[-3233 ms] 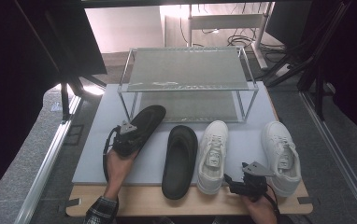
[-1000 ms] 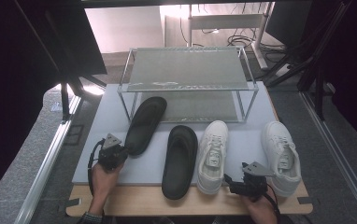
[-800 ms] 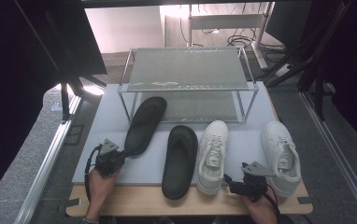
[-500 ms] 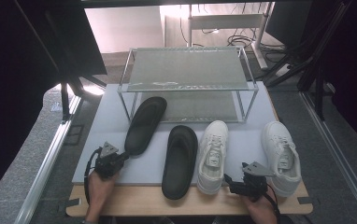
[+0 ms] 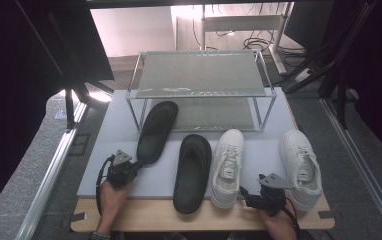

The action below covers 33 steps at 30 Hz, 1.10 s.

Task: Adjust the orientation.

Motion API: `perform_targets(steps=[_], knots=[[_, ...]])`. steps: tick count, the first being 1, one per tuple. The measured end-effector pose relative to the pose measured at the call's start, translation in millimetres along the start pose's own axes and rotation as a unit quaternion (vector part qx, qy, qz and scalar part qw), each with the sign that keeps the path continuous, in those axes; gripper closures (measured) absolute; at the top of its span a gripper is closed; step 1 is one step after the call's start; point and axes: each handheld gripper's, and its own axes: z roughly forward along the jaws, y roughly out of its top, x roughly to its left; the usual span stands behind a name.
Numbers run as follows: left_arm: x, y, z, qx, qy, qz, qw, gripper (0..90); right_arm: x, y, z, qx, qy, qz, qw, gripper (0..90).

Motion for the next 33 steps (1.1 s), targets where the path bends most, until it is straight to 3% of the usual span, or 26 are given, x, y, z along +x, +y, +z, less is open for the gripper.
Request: perform_targets(steps=[10, 18, 33], knots=[[-10.5, 12.6, 16.9, -0.003, -0.008, 0.010, 0.9999, 89.5, 0.0, 0.0, -0.1, 0.001, 0.000, 0.000, 1.0000, 14.8], [-16.8, 26.1, 26.2, -0.018, -0.007, 0.013, 0.9997, 88.8, -0.1, 0.0, -0.1, 0.001, 0.000, 0.000, 1.0000, 14.8], [-9.5, 42.7, 36.3, -0.034, 0.007, -0.001, 0.9994, 88.0, 0.0, 0.0, 0.0, 0.000, 0.000, 0.000, 1.0000, 14.8]])
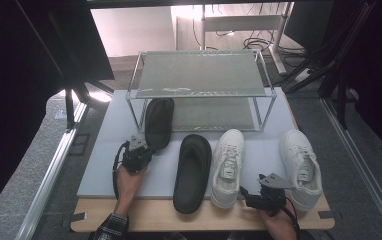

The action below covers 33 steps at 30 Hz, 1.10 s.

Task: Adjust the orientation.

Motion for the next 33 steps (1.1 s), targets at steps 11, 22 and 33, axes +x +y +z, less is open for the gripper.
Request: perform_targets(steps=[11, 22, 33], knots=[[5.1, 7.9, 12.3, 0.001, 0.007, -0.005, 1.0000, 89.8, -0.1, 0.1, -0.1, 0.001, 0.000, 0.000, 1.0000, 14.8], [10.2, 19.0, 25.1, 0.006, 0.018, -0.005, 0.9998, 89.9, -0.1, 0.0, -0.1, 0.001, 0.000, 0.000, 1.0000, 14.8], [18.4, 26.2, 36.8, 0.004, 0.029, -0.011, 0.9995, 89.9, -0.2, 0.0, -0.1, 0.000, 0.000, 0.001, 1.0000, 14.8]])
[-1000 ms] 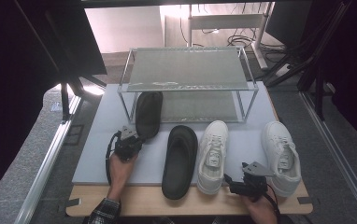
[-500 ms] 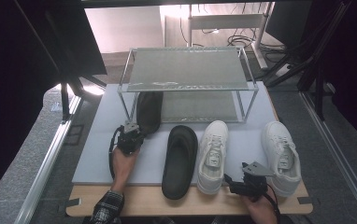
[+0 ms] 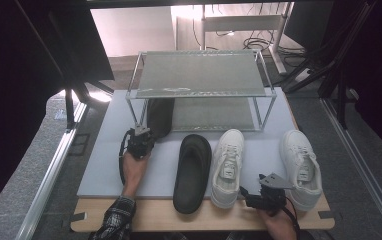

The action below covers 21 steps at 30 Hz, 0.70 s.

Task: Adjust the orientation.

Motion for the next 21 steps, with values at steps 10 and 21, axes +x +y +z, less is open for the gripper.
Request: perform_targets(steps=[10, 21], knots=[[4.0, 6.4, 10.0, 0.005, 0.012, 0.002, 0.9999, 89.9, 0.0, 0.0, 0.0, 0.000, 0.000, 0.000, 1.0000, 14.8], [5.4, 11.1, 17.9, 0.003, 0.015, -0.005, 0.9999, 89.9, -0.2, 0.0, -0.1, 0.000, 0.000, -0.001, 1.0000, 14.8]])
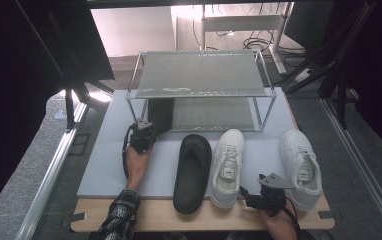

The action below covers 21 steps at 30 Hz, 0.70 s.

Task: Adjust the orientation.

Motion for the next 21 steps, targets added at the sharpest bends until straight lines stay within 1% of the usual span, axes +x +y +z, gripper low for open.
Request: perform_targets(steps=[6, 8, 11, 12, 13, 14, 17, 19, 20, 21], knots=[[0.5, -0.3, -6.2, -0.004, -0.010, -0.006, 0.9999, 89.9, 0.0, 0.0, 0.0, 0.000, 0.000, 0.000, 1.0000, 14.8], [-0.5, 0.0, -10.8, -0.007, -0.012, -0.004, 0.9999, 89.9, 0.0, 0.0, 0.0, 0.000, 0.000, 0.000, 1.0000, 14.8], [-4.4, -1.0, -22.1, -0.013, -0.024, -0.001, 0.9996, 89.9, 0.0, 0.0, 0.0, 0.000, 0.000, 0.000, 1.0000, 14.8], [-4.4, -1.0, -22.1, -0.013, -0.024, -0.001, 0.9996, 89.9, 0.0, 0.0, 0.0, 0.000, 0.000, 0.000, 1.0000, 14.8], [-7.4, -2.8, -28.0, -0.013, -0.030, 0.003, 0.9995, 89.9, 0.0, 0.0, 0.0, 0.000, 0.000, 0.000, 1.0000, 14.8], [-7.4, -2.8, -28.0, -0.013, -0.030, 0.003, 0.9995, 90.0, 0.0, 0.0, 0.0, 0.000, 0.000, 0.000, 1.0000, 14.8], [-12.6, -7.1, -36.7, -0.012, -0.044, 0.006, 0.9989, 89.9, 0.0, 0.0, 0.0, 0.000, 0.000, 0.000, 1.0000, 14.8], [-17.8, -10.9, -43.3, -0.012, -0.055, 0.012, 0.9984, 89.9, -0.1, 0.0, -0.1, 0.000, 0.000, 0.000, 1.0000, 14.8], [-19.7, -12.2, -45.7, -0.009, -0.057, 0.015, 0.9982, 89.9, 0.0, 0.0, -0.1, 0.000, 0.000, 0.000, 1.0000, 14.8], [-24.9, -15.9, -52.4, -0.009, -0.067, 0.018, 0.9976, 89.9, 0.0, 0.0, -0.1, 0.000, 0.000, 0.000, 1.0000, 14.8]])
